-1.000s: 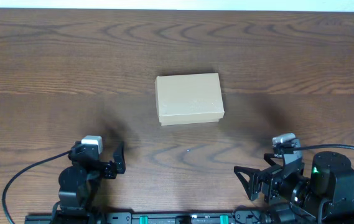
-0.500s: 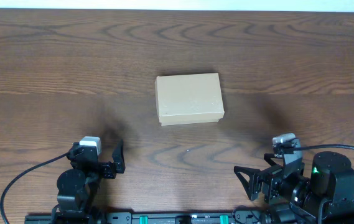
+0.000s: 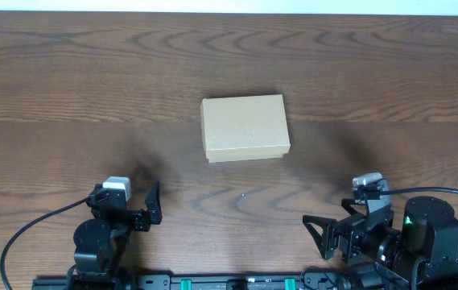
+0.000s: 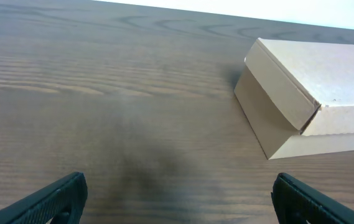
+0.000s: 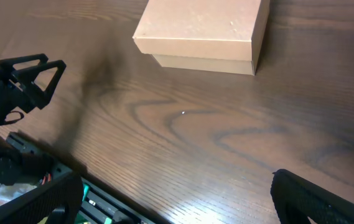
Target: Pack container
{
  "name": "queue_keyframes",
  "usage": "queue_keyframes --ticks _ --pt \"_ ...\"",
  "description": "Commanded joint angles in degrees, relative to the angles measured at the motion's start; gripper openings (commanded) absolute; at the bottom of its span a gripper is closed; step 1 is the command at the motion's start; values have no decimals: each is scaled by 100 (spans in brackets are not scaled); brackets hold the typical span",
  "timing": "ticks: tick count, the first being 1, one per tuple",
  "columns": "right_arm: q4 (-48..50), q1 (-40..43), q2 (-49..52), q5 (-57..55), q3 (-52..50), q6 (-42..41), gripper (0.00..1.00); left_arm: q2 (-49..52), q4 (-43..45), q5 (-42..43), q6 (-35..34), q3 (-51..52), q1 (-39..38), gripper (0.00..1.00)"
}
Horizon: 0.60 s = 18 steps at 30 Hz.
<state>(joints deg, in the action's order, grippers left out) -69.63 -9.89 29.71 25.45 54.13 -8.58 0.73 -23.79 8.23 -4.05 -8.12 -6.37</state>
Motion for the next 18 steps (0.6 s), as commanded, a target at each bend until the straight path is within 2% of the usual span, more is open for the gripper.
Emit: queue_keyframes --ticks 1,14,18 --pt "-13 -26 -20 -20 -15 -15 99 -48 9 37 24 120 46 95" --pt "-24 -35 -68 -59 -15 42 99 -48 9 37 24 120 46 95" --pt "144 -345 -271 -702 -166 422 99 -48 9 37 24 120 46 95"
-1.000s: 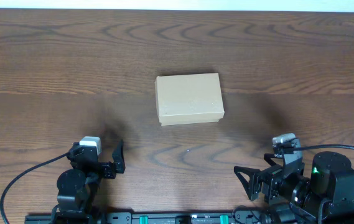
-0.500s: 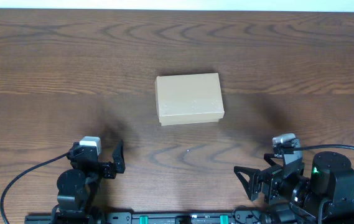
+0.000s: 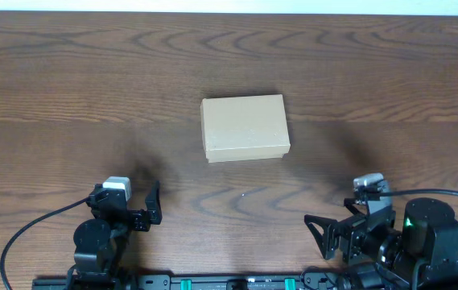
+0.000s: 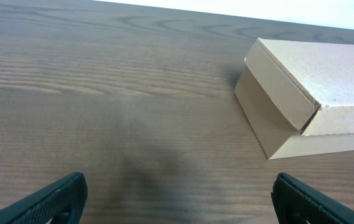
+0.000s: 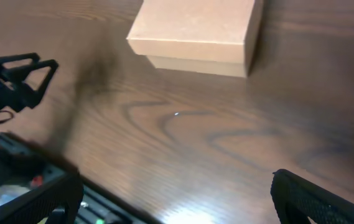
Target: Pack container
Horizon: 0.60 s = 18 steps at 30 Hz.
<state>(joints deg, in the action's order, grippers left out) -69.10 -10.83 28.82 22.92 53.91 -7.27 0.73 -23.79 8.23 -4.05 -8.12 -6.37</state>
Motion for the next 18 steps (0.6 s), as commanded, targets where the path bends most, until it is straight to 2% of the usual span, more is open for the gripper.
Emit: queue_keyframes --ticks 1,5,12,18 --pt "219 -385 -271 -514 -256 393 99 -48 9 37 22 120 46 95" --pt "1049 -907 -761 -629 -1078 861 99 -48 9 37 24 120 46 95" --pt "2468 -1261 -1628 -772 -2962 885 99 -48 9 37 22 120 46 95" --pt "3027 -1475 -2295 -767 -4009 861 99 -48 9 37 24 120 46 95"
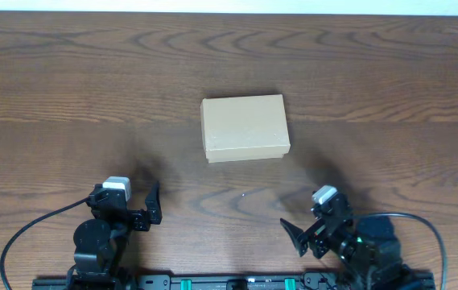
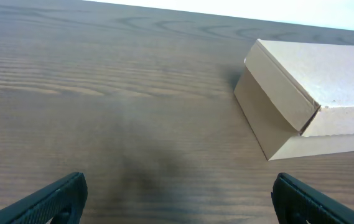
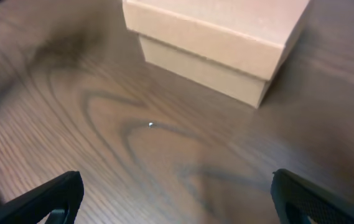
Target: Pack container
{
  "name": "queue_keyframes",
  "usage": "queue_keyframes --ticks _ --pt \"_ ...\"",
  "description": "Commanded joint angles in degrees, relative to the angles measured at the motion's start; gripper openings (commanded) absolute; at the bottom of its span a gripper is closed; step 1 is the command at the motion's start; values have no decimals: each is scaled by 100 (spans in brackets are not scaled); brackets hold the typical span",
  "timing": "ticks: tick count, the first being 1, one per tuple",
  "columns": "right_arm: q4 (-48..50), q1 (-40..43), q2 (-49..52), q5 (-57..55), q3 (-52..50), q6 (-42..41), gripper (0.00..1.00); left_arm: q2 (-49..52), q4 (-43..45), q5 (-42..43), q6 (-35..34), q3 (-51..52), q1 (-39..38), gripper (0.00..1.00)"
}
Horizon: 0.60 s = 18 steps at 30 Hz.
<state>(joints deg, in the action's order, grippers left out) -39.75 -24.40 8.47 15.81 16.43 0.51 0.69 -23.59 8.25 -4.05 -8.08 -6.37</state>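
A closed tan cardboard box (image 1: 245, 128) with its lid on lies at the middle of the wooden table; it also shows in the left wrist view (image 2: 313, 106) and the right wrist view (image 3: 217, 31). My left gripper (image 1: 125, 195) stands open near the front edge, to the box's left and short of it, with nothing between its fingers (image 2: 58, 196). My right gripper (image 1: 319, 225) is open too, in front of the box's right corner and apart from it, its fingers (image 3: 301, 196) empty.
The dark wooden table (image 1: 68, 97) stretches on all sides of the box. A tiny white speck (image 1: 243, 193) lies on the wood between the box and the front edge. The arms' bases and cables sit along the front edge.
My right arm has moved left along the front edge and now faces the box's near corner from closer. The left arm and the box have not moved.
Both grippers stood open near the front edge with the closed box at mid-table. The right wrist view then shifted slightly. Now the right gripper is further left and closer to the box, while the left has stayed put.
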Motion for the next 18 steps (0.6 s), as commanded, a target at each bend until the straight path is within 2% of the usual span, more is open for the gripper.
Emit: queue_keyframes --ticks 1,7,18 --pt "109 -146 -358 -59 -367 83 99 -44 -11 35 24 116 46 95" --pt "118 -227 -822 -61 -706 83 100 -44 -11 35 24 116 46 95" --pt "138 -258 -815 -61 -708 83 99 -44 -11 35 24 116 46 95"
